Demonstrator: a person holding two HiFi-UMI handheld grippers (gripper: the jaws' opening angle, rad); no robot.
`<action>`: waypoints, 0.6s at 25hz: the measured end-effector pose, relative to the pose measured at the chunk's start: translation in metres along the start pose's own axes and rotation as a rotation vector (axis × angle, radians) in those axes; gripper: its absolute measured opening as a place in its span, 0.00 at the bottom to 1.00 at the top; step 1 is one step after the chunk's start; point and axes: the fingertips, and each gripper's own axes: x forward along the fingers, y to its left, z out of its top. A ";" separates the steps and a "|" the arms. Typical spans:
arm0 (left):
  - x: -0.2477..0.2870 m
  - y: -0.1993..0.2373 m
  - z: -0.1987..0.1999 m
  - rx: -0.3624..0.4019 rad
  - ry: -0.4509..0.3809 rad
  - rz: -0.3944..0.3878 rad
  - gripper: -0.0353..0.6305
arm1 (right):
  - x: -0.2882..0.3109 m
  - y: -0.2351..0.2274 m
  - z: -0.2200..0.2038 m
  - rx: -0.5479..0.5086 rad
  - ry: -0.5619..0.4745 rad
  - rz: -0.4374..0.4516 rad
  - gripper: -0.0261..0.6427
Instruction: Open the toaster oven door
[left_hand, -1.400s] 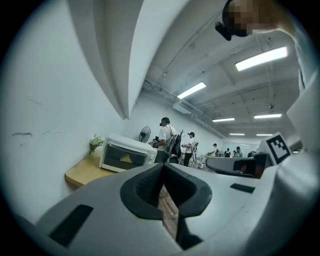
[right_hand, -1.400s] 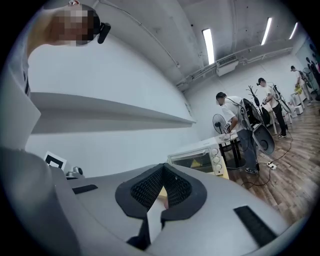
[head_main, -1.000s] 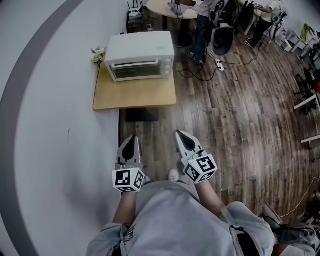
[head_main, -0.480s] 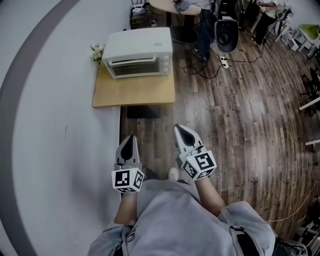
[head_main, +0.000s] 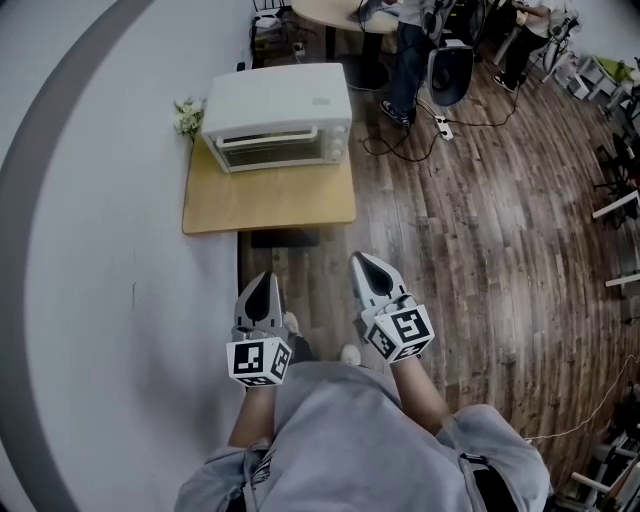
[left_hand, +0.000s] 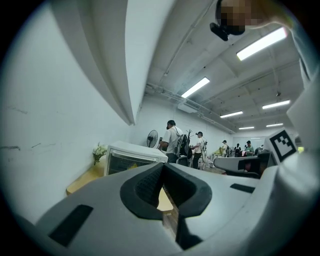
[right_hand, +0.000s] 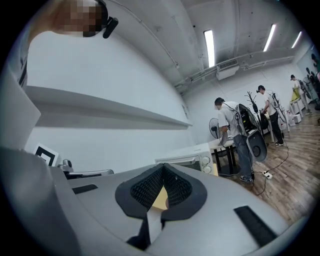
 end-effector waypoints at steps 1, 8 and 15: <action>0.008 0.009 0.002 0.003 0.000 -0.008 0.06 | 0.011 0.001 0.000 -0.010 -0.001 -0.006 0.04; 0.055 0.068 0.026 -0.005 -0.003 -0.076 0.06 | 0.092 0.012 0.007 -0.023 -0.009 -0.055 0.04; 0.078 0.126 0.051 0.004 -0.008 -0.092 0.06 | 0.145 0.027 0.018 -0.040 -0.036 -0.105 0.04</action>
